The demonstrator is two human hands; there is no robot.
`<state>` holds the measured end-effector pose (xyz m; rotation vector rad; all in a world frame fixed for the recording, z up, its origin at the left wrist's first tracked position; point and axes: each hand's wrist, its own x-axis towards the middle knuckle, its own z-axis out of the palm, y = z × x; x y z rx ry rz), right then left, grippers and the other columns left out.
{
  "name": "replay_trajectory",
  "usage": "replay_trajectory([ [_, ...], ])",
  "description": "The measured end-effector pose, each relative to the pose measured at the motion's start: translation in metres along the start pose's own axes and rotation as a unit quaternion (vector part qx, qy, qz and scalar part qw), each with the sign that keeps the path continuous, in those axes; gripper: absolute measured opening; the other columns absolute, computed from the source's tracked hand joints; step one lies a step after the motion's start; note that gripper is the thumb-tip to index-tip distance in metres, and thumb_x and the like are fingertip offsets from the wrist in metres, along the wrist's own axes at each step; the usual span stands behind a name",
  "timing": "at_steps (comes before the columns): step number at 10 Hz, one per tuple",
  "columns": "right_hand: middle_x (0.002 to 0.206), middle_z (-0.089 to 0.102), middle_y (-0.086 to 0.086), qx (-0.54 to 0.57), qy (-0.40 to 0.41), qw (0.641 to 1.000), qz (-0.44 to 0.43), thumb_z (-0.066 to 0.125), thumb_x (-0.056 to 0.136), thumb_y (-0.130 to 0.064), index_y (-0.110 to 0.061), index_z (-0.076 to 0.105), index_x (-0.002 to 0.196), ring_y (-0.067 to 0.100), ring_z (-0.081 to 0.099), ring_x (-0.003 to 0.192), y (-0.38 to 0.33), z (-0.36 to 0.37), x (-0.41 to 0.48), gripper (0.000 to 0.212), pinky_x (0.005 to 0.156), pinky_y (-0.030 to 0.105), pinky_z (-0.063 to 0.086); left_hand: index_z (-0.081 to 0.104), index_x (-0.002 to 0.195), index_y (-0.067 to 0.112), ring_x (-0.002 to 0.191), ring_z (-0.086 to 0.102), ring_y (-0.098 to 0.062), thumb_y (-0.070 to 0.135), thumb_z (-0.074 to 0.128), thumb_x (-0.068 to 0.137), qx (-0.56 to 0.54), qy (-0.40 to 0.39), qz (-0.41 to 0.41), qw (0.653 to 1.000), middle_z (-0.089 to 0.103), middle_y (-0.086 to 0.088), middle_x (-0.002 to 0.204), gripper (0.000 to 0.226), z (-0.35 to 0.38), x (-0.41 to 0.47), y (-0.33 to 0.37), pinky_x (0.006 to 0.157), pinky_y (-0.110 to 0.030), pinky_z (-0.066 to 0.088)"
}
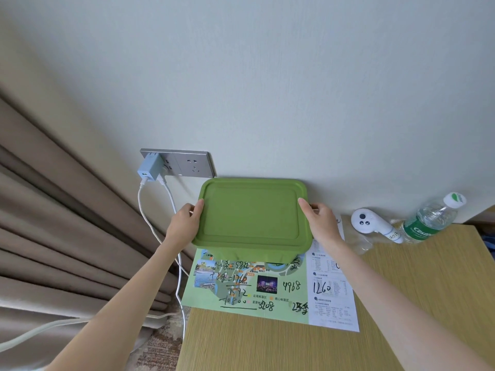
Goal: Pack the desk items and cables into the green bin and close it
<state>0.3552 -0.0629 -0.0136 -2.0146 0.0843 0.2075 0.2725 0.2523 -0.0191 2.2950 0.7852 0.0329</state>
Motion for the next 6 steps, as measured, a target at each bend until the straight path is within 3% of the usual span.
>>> replay_trajectory([
  [1,0.060,0.046,-0.008,-0.007,0.005,1.000,-0.007,0.055,0.092,-0.051,-0.009,0.060,0.085,0.012,0.044,0.057,0.001,0.001,0.002,0.042,0.057,0.029,0.033,0.054,0.089,0.014,0.083,0.053,-0.028,0.060,0.032,0.098,0.010,-0.005,0.005,1.000,0.057,-0.005,0.084,0.051,-0.001,0.005,0.003,0.066,-0.034,0.036],
  [2,0.085,0.063,-0.001,-0.030,0.008,1.000,-0.003,0.053,0.092,-0.054,-0.009,0.061,0.104,0.017,0.058,0.080,0.000,0.000,0.001,0.047,0.067,0.030,0.040,0.056,0.094,0.014,0.087,0.055,-0.029,0.061,0.031,0.097,0.030,-0.011,0.002,0.999,0.059,-0.007,0.090,0.053,-0.004,0.007,0.006,0.071,-0.036,0.040],
  [4,0.123,0.054,0.007,-0.101,0.044,0.994,0.011,0.046,0.096,-0.052,-0.006,0.046,0.125,0.025,0.055,0.108,-0.024,-0.007,-0.012,0.054,0.083,0.035,0.042,0.051,0.125,0.008,0.107,0.055,-0.030,0.054,0.033,0.099,0.019,-0.009,-0.009,1.000,0.058,-0.010,0.118,0.056,-0.015,-0.004,0.024,0.089,-0.042,0.045],
  [5,0.123,0.052,0.006,-0.081,0.081,0.993,-0.041,0.048,0.097,-0.042,-0.009,0.045,0.120,0.022,0.057,0.102,-0.049,-0.019,-0.026,0.041,0.080,0.034,0.042,0.054,0.122,0.005,0.110,0.056,-0.030,0.041,0.040,0.100,-0.021,0.058,0.036,0.997,0.058,-0.014,0.121,0.044,-0.031,-0.017,0.048,0.092,-0.042,0.045],
  [6,0.122,0.054,0.004,-0.001,0.097,0.990,-0.098,0.052,0.096,-0.034,-0.010,0.049,0.116,0.015,0.056,0.095,-0.104,-0.037,-0.048,0.031,0.083,0.032,0.043,0.059,0.115,0.005,0.101,0.057,-0.025,0.030,0.043,0.101,-0.104,0.078,0.092,0.987,0.062,-0.008,0.112,0.033,-0.064,-0.040,0.104,0.083,-0.034,0.042],
])
